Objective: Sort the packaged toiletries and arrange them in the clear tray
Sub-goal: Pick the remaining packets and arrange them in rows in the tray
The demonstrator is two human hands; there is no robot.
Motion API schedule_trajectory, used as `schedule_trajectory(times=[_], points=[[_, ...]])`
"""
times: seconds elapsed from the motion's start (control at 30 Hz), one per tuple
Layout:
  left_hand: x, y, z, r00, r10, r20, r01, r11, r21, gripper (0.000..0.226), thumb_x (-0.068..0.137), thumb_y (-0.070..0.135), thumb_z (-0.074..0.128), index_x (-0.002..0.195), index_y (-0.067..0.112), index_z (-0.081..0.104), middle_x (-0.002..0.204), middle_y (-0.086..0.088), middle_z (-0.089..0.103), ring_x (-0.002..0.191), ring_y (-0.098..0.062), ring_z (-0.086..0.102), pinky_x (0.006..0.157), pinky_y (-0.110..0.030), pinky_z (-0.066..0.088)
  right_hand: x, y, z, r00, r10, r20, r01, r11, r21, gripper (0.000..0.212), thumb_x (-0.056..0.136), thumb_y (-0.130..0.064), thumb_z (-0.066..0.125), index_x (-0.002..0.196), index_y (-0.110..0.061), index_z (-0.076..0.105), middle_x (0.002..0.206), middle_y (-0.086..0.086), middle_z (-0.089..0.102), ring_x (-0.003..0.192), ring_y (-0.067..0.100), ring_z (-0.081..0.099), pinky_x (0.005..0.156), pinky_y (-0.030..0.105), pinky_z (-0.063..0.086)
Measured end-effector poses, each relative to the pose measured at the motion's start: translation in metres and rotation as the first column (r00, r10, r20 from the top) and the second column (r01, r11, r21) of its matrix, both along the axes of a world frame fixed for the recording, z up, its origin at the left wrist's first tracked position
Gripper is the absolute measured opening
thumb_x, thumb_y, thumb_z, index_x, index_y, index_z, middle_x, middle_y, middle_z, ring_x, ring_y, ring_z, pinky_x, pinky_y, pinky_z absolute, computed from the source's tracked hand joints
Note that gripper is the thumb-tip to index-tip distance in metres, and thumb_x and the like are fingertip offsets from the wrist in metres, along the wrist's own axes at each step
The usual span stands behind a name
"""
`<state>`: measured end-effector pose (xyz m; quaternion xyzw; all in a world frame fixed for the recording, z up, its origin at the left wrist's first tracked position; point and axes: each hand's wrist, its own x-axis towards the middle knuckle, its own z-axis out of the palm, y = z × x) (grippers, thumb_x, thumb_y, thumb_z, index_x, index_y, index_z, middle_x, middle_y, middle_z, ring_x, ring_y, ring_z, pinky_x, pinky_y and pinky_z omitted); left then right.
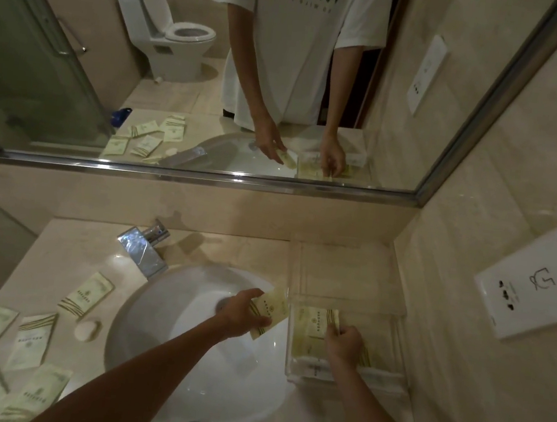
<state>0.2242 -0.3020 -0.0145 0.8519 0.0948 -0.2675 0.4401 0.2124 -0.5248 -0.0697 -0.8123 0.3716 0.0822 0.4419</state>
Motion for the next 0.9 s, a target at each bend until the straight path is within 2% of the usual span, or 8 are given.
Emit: schedule_trajectory(times=[0.13, 0.33, 0.43, 0.5, 0.6, 0.73, 0.8, 0.9], points=[[0.000, -0.008, 0.000, 0.999, -0.025, -0.031, 0.024, 0.999, -0.031, 0.037, 0.077, 0.003, 0.070, 0.110, 0.011, 0.056, 0.098, -0.010, 0.062, 0.072, -0.016, 0.062, 0.049, -0.023, 0.049, 0.001, -0.001, 0.003, 0.999, -0.038, -0.003, 0.038, 0.998, -0.040, 0.023, 0.085, -0.013, 0.065, 0.097, 0.005, 0.060, 0.105, 0.028, 0.061, 0.089, 0.034, 0.061, 0.067, 0.028, 0.039], [0.000, -0.027, 0.006, 1.000, 0.013, -0.015, -0.014, 0.996, -0.087, 0.041, 0.077, -0.001, 0.070, 0.107, 0.020, 0.051, 0.086, 0.002, 0.059, 0.062, -0.002, 0.057, 0.042, -0.008, 0.044, 0.003, -0.021, 0.016, 0.994, -0.041, 0.097, 0.050, 0.994, -0.094, 0.017, 0.084, -0.009, 0.061, 0.099, -0.001, 0.058, 0.104, 0.023, 0.059, 0.095, 0.037, 0.058, 0.074, 0.034, 0.041], [0.000, -0.042, 0.004, 1.000, 0.011, -0.015, -0.013, 0.986, -0.169, 0.041, 0.083, -0.007, 0.061, 0.118, 0.012, 0.050, 0.089, -0.005, 0.062, 0.055, -0.004, 0.064, 0.047, -0.017, 0.050, 0.005, -0.042, 0.019, 0.990, -0.045, 0.130, 0.059, 0.993, -0.102, 0.014, 0.081, -0.007, 0.061, 0.094, -0.001, 0.059, 0.097, 0.023, 0.064, 0.090, 0.036, 0.060, 0.075, 0.036, 0.045], [0.000, -0.054, 0.000, 1.000, -0.001, -0.016, -0.002, 0.976, -0.219, 0.048, 0.085, -0.011, 0.053, 0.126, 0.013, 0.046, 0.099, -0.013, 0.063, 0.060, -0.018, 0.068, 0.050, -0.026, 0.054, 0.005, -0.055, 0.021, 0.990, -0.055, 0.127, 0.069, 0.991, -0.111, 0.013, 0.080, -0.007, 0.062, 0.092, -0.002, 0.061, 0.095, 0.022, 0.066, 0.088, 0.035, 0.061, 0.073, 0.033, 0.043], [0.000, -0.071, -0.005, 1.000, -0.014, -0.012, 0.010, 0.964, -0.265, 0.055, 0.085, -0.013, 0.049, 0.129, 0.019, 0.041, 0.102, -0.017, 0.062, 0.060, -0.021, 0.067, 0.047, -0.024, 0.051, 0.003, -0.070, 0.022, 0.987, -0.074, 0.139, 0.090, 0.990, -0.111, 0.012, 0.078, -0.004, 0.062, 0.090, -0.002, 0.064, 0.092, 0.022, 0.069, 0.087, 0.036, 0.063, 0.072, 0.033, 0.045], [-0.002, -0.089, -0.011, 0.999, -0.006, -0.037, -0.005, 0.958, -0.287, 0.046, 0.085, -0.011, 0.052, 0.118, 0.018, 0.041, 0.099, -0.022, 0.058, 0.056, -0.019, 0.060, 0.042, -0.023, 0.048, 0.000, -0.081, 0.021, 0.988, -0.080, 0.129, 0.094, 0.990, -0.109, 0.013, 0.077, -0.003, 0.061, 0.090, -0.002, 0.064, 0.093, 0.022, 0.068, 0.088, 0.036, 0.063, 0.071, 0.032, 0.044], [-0.001, -0.095, -0.013, 0.995, 0.016, -0.099, -0.045, 0.955, -0.292, 0.039, 0.088, -0.010, 0.046, 0.112, 0.019, 0.042, 0.098, -0.020, 0.055, 0.057, -0.020, 0.055, 0.041, -0.022, 0.046, 0.000, -0.083, 0.020, 0.989, -0.077, 0.126, 0.092, 0.989, -0.115, 0.013, 0.077, -0.003, 0.061, 0.089, -0.002, 0.064, 0.092, 0.022, 0.069, 0.088, 0.036, 0.063, 0.074, 0.035, 0.047], [0.000, -0.099, -0.019, 0.988, 0.048, -0.149, -0.088, 0.958, -0.272, 0.042, 0.088, -0.013, 0.031, 0.101, 0.024, 0.048, 0.092, -0.018, 0.051, 0.056, -0.019, 0.046, 0.040, -0.023, 0.040, -0.001, -0.084, 0.022, 0.991, -0.071, 0.117, 0.082, 0.992, -0.099, 0.011, 0.079, -0.002, 0.060, 0.089, -0.001, 0.064, 0.092, 0.021, 0.068, 0.088, 0.036, 0.063, 0.069, 0.031, 0.041]])
